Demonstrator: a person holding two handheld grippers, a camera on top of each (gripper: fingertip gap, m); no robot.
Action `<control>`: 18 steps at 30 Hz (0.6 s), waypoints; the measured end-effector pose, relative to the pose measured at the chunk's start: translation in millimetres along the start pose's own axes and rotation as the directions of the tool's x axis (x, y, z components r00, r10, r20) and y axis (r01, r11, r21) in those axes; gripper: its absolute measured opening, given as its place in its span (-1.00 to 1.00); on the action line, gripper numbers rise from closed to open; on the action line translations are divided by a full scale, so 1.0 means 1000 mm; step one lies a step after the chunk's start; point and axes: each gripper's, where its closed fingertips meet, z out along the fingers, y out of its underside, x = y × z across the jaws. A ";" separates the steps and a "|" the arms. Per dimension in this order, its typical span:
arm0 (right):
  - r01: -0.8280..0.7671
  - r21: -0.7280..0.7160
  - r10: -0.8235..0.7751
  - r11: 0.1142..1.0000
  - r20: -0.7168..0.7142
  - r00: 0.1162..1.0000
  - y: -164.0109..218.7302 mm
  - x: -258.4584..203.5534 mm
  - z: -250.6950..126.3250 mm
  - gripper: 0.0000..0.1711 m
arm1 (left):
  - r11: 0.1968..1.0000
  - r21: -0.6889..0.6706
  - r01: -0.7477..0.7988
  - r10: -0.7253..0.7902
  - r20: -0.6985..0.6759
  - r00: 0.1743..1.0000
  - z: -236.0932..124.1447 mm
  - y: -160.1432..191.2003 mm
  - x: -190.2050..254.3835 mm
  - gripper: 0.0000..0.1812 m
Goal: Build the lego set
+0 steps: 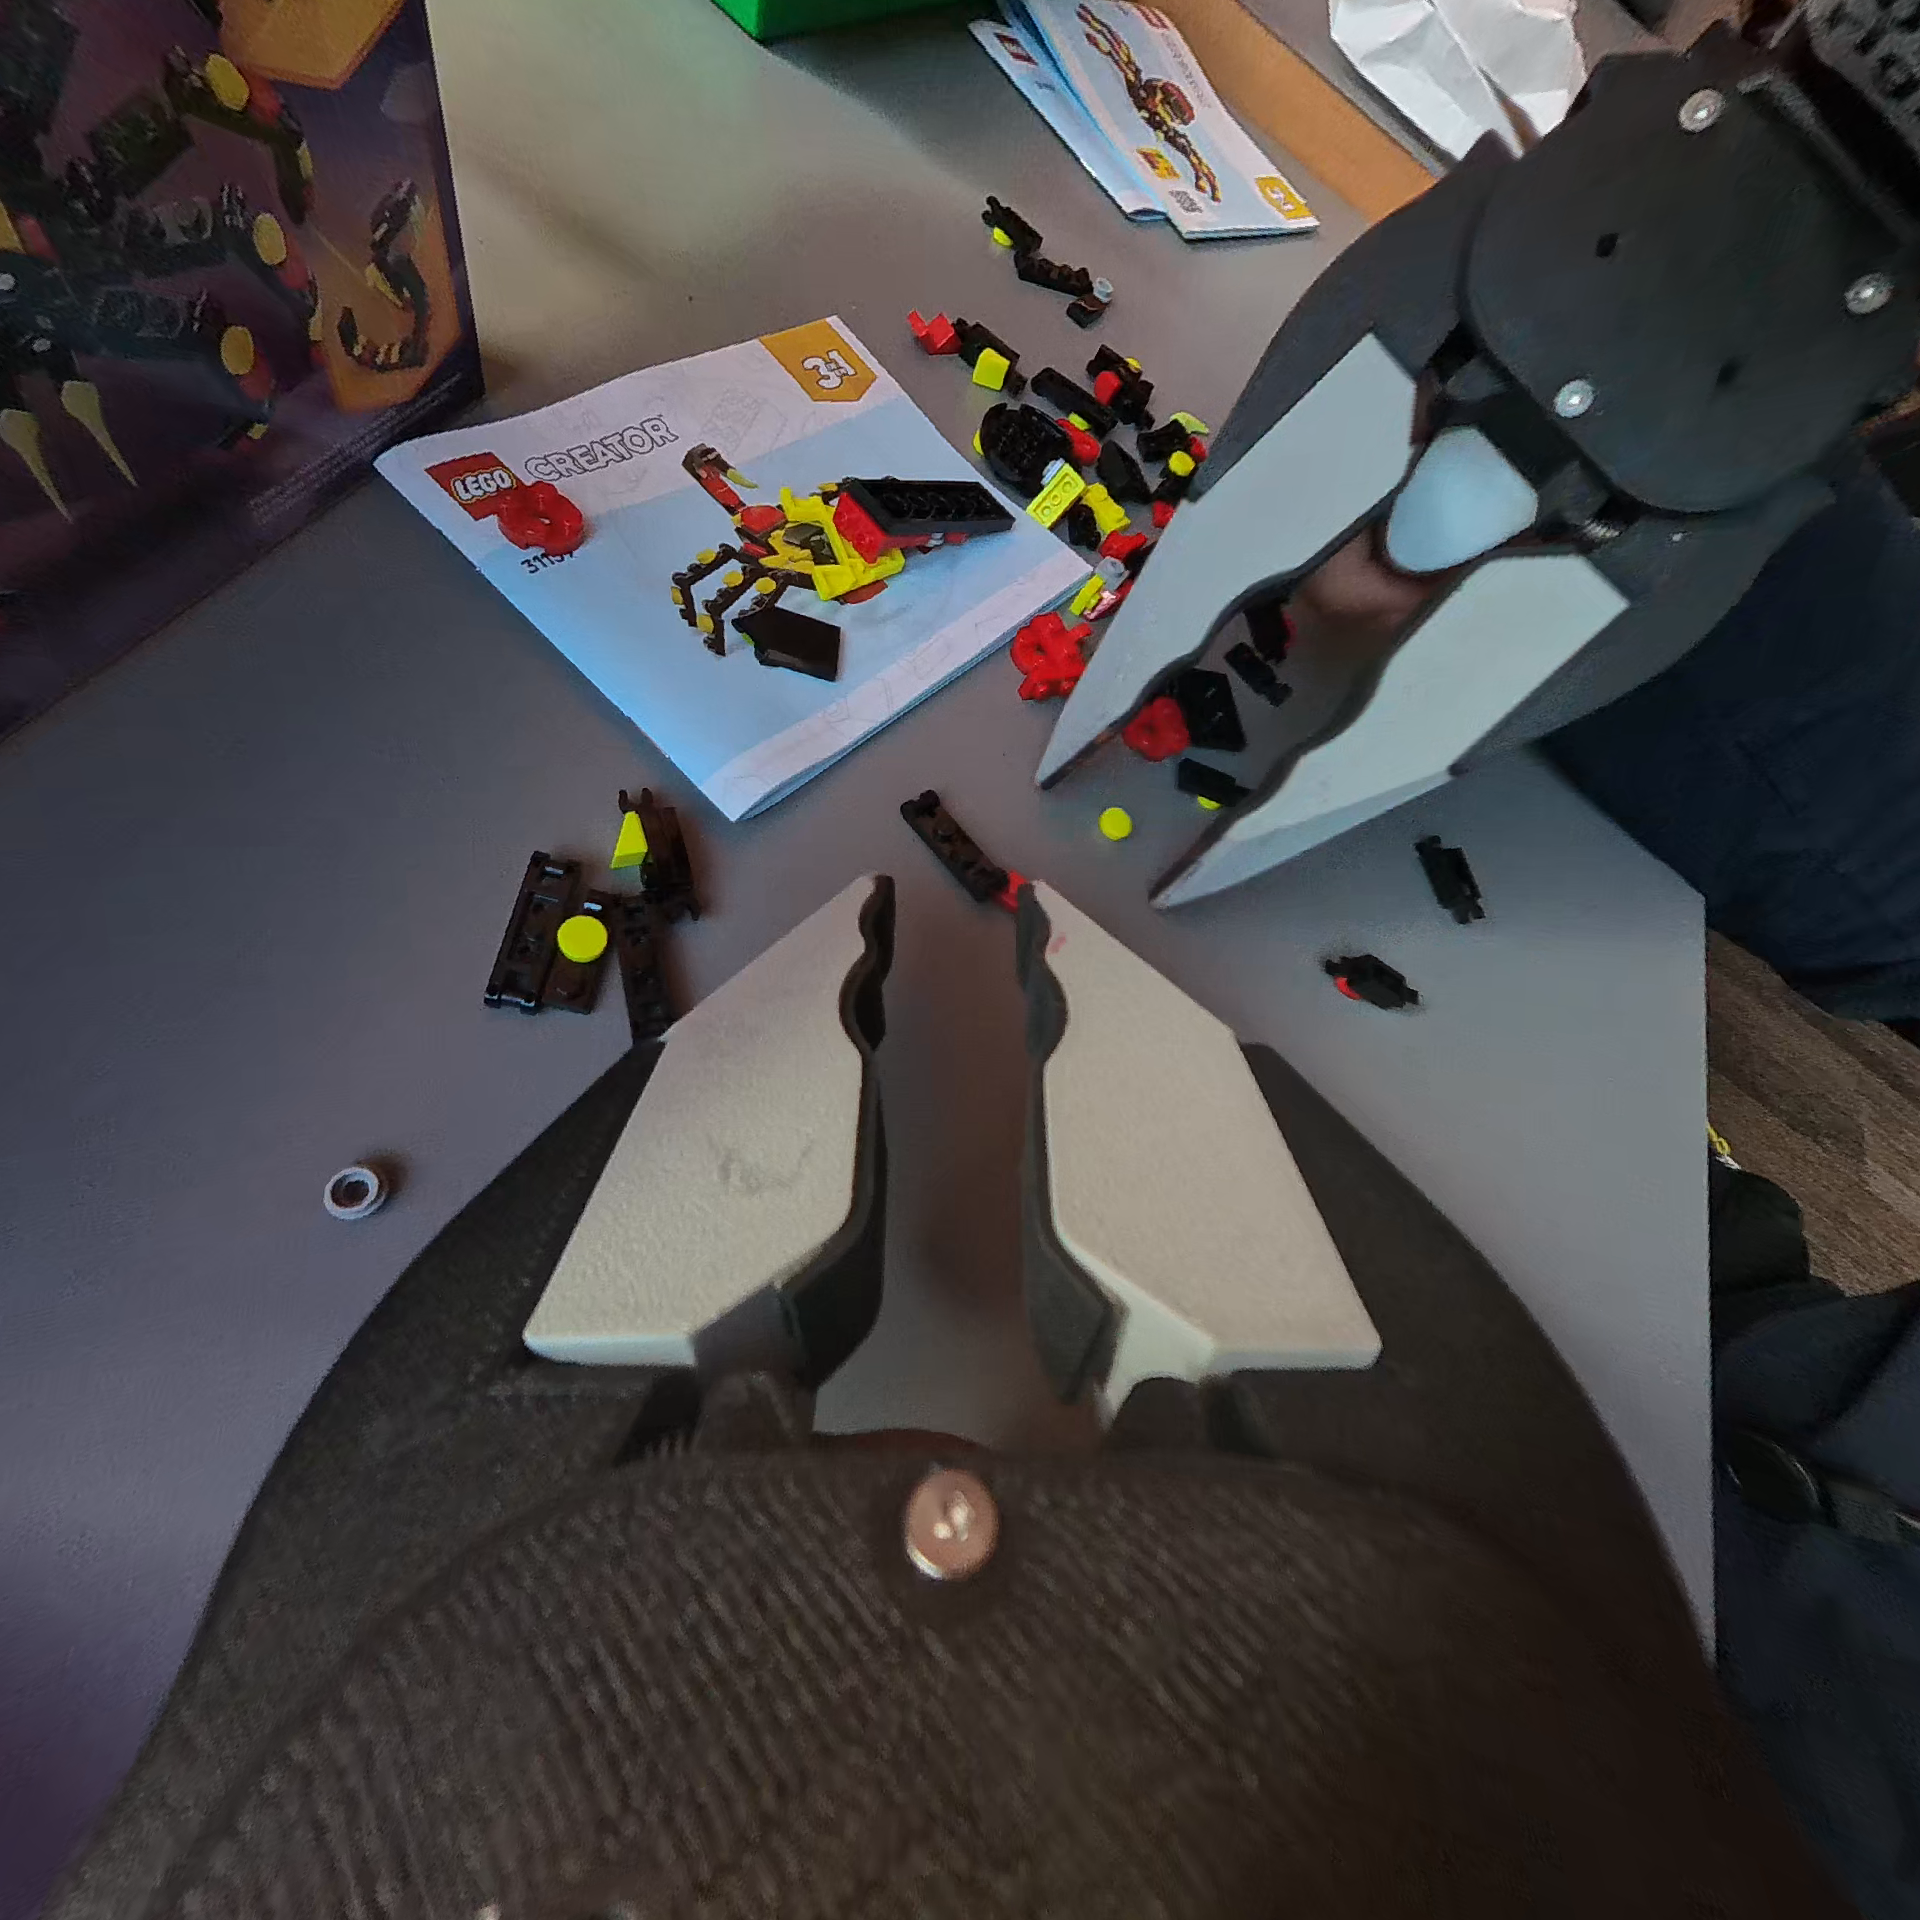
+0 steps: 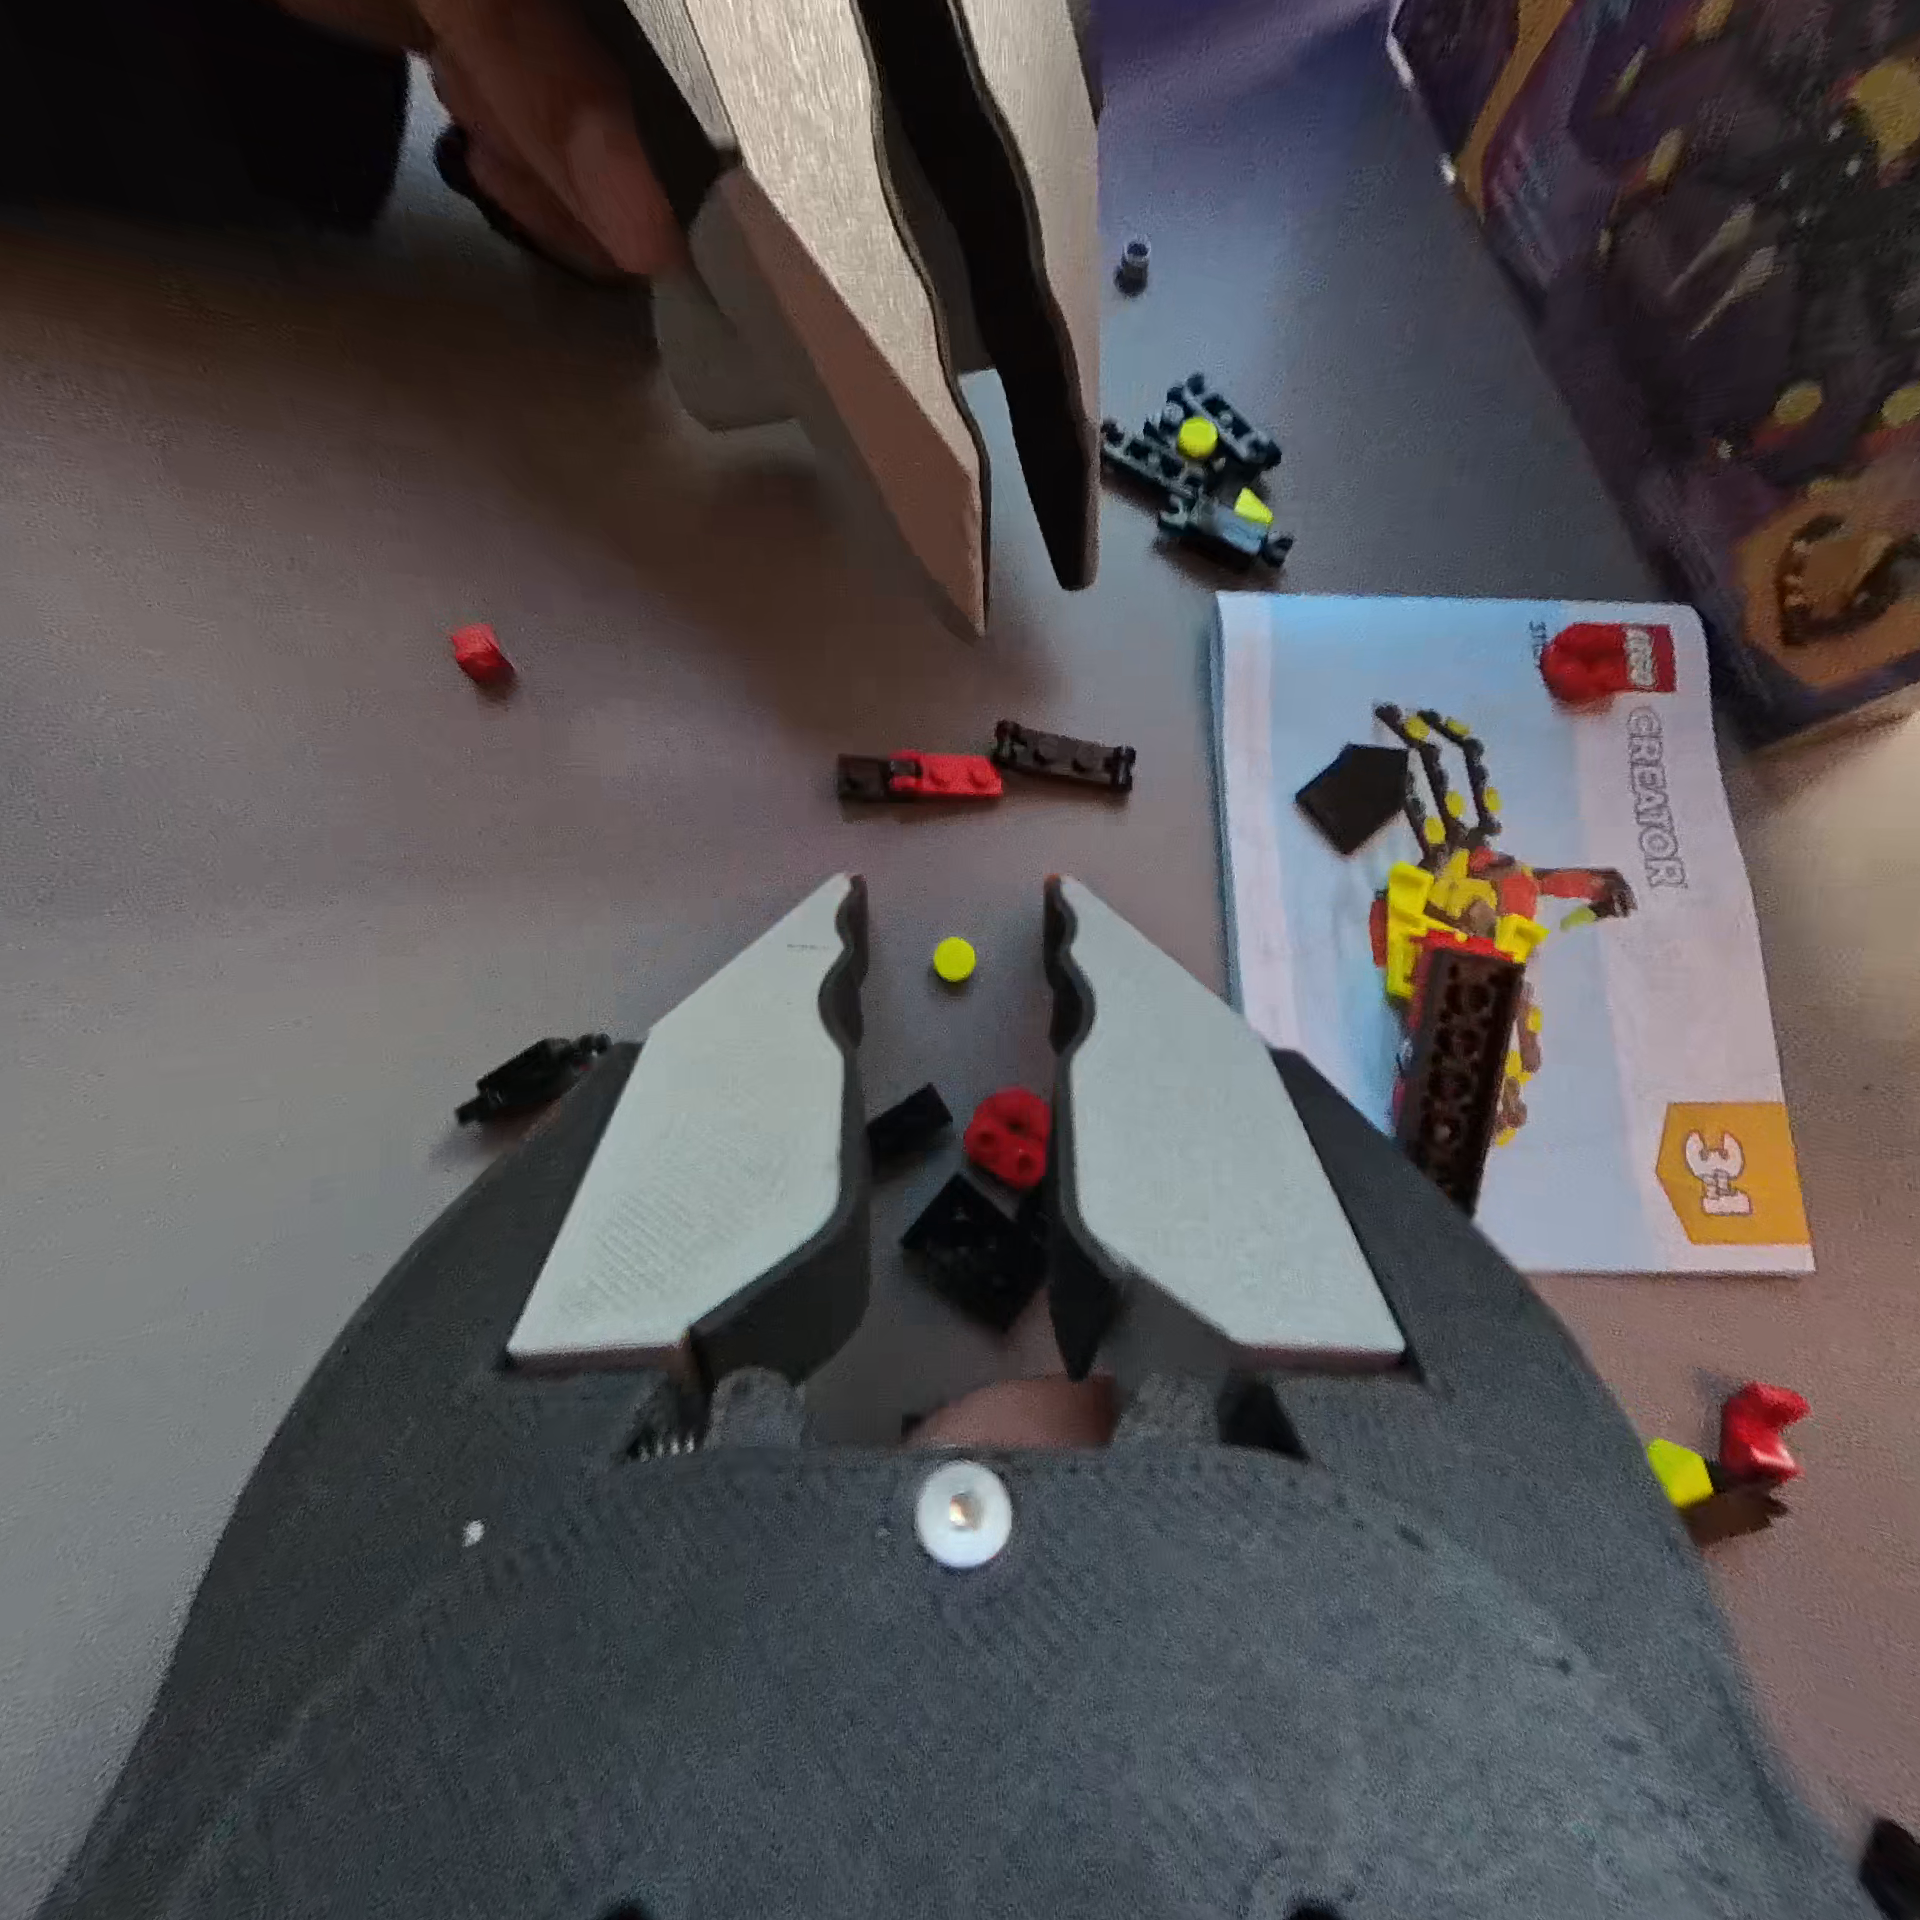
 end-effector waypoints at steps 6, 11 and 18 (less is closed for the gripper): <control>-0.149 0.319 0.172 0.936 -0.047 0.984 -0.041 0.032 -0.034 -0.62 | 0.998 -0.057 -0.026 0.019 -0.115 0.993 -0.001 0.008 0.024 -0.72; -0.195 0.300 0.228 0.934 -0.077 0.971 -0.035 0.043 -0.027 -0.60 | 0.979 -0.146 -0.140 0.136 -0.038 0.990 0.014 0.023 0.033 -0.57; -0.149 0.244 0.145 0.958 0.035 0.989 -0.034 0.017 -0.015 -0.60 | 0.956 -0.171 -0.238 0.248 0.040 0.968 0.017 0.026 0.020 -0.95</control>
